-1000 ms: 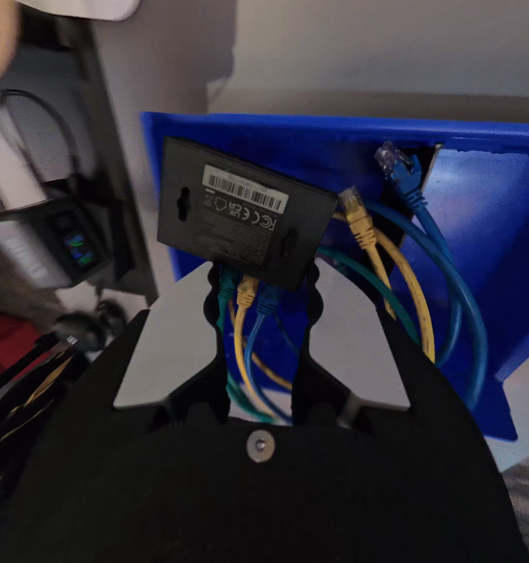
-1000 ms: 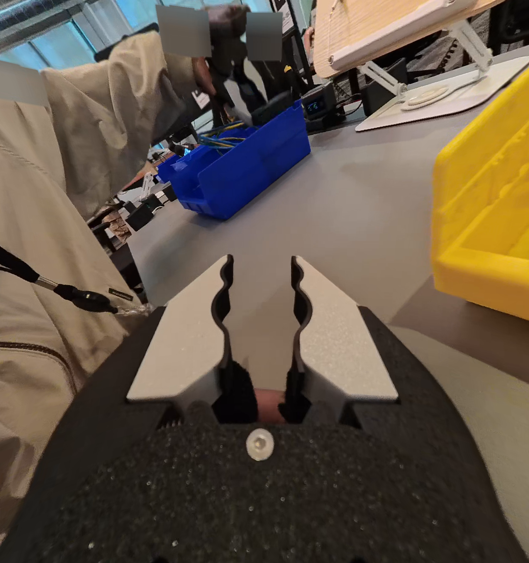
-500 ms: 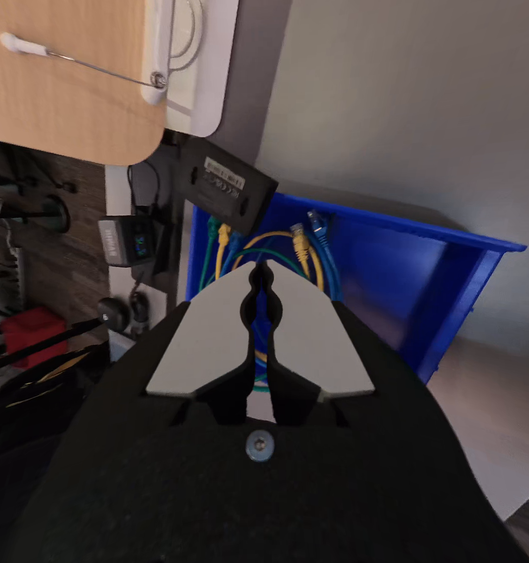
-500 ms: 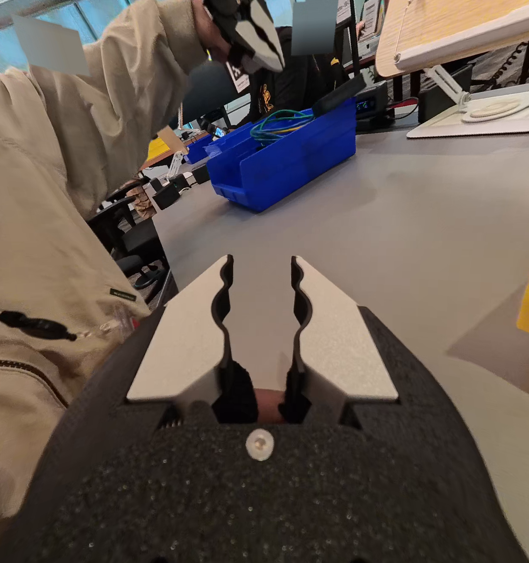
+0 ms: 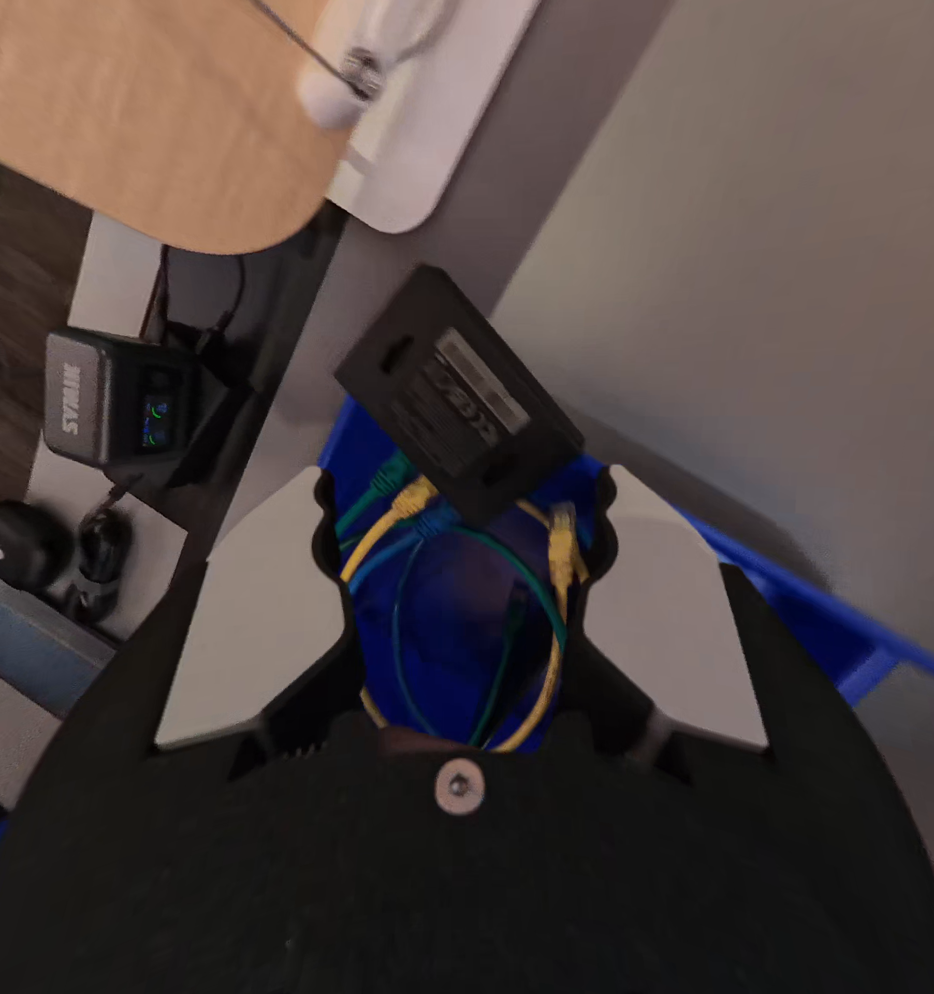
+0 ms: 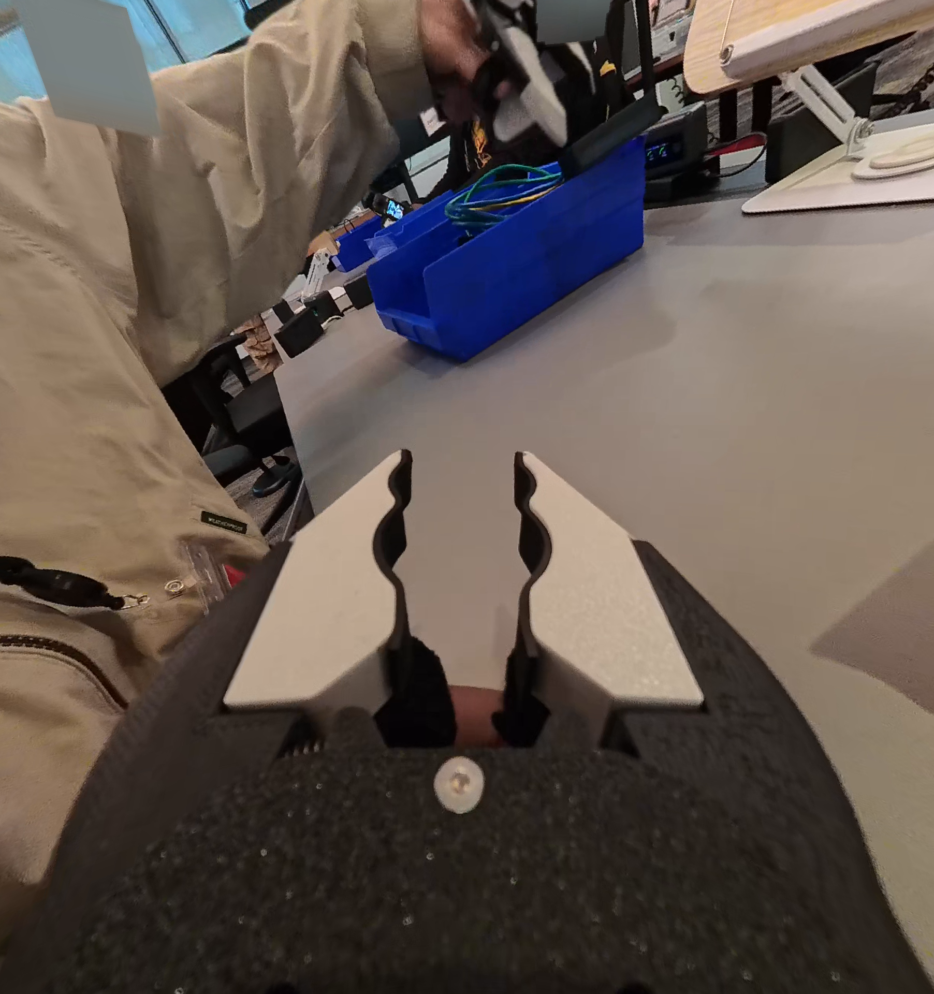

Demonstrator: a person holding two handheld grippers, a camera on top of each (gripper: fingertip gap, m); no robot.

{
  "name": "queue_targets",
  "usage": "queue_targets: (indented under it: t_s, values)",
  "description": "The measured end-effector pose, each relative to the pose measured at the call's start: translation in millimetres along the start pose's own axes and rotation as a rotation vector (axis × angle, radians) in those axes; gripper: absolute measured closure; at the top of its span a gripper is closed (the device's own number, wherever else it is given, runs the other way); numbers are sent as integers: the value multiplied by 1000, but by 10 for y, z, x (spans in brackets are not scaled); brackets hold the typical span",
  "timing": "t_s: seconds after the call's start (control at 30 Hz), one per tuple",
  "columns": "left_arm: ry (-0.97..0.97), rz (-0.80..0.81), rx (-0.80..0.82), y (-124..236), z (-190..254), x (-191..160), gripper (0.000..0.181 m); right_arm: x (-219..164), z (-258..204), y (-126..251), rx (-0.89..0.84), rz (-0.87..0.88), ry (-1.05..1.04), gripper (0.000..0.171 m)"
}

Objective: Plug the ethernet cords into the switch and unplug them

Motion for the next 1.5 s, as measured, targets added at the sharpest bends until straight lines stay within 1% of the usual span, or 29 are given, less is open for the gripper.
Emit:
queue_targets:
  t_s: [0.13,0.2,0.27,0.3,0.43,0.5,0.57,0.67,0.73,0.8,0.87,0.93,1.0,1.07,1.13,1.23,1.37,1.5]
  values:
    - [274,-19,-23,-203,-70,179,87,-36,9,16,-1,-18,-10,133]
    - [411,-77,-47,-287,-79,200,94,-49,5,41,-4,-21,-17,133]
    - [476,-144,-74,-367,-39,187,100,-50,-7,77,-9,-16,-23,133]
    - [479,-163,-52,-395,-27,177,112,-51,-16,96,-11,-14,-25,133]
    - [375,-214,-6,-388,47,192,115,-51,-56,144,-17,-4,-27,134]
    - [311,-203,6,-294,104,208,115,-52,-74,154,-17,-3,-24,133]
    - [245,-154,14,-83,149,259,115,-52,-89,162,-20,-3,-21,134]
    - [157,10,52,457,207,412,115,-42,-114,172,-20,3,-16,134]
    - [60,162,146,945,300,553,115,-34,-127,169,-20,6,-11,134]
    - [-73,288,286,1457,475,693,115,-26,-137,155,-16,8,-9,134]
    - [-195,377,412,1917,692,830,115,-22,-144,132,-9,4,-3,133]
    - [-273,442,455,2289,937,959,116,-14,-148,107,-2,1,6,134]
    - [-381,478,459,2550,1208,1053,116,-6,-151,83,6,1,12,134]
    - [-468,492,417,2675,1489,1104,116,2,-152,63,13,0,17,134]
    - [-562,483,348,2649,1760,1099,116,9,-152,48,19,1,19,134]
    - [-679,448,227,2409,2122,997,116,26,-162,42,29,11,19,133]
    - [-850,367,19,1903,2520,719,116,76,-154,76,41,52,-15,132]
    - [-980,241,-121,1373,2789,403,115,192,-58,92,62,116,-108,127]
Point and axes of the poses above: each gripper's, where its closed fingertips meet, y back along the fingers, x out of its top, z = x × y across the jaws, the point moved 8 cm from there along y, back along the fingers, and after that the axes turned 15 degrees about y, right-handed, at the moved point
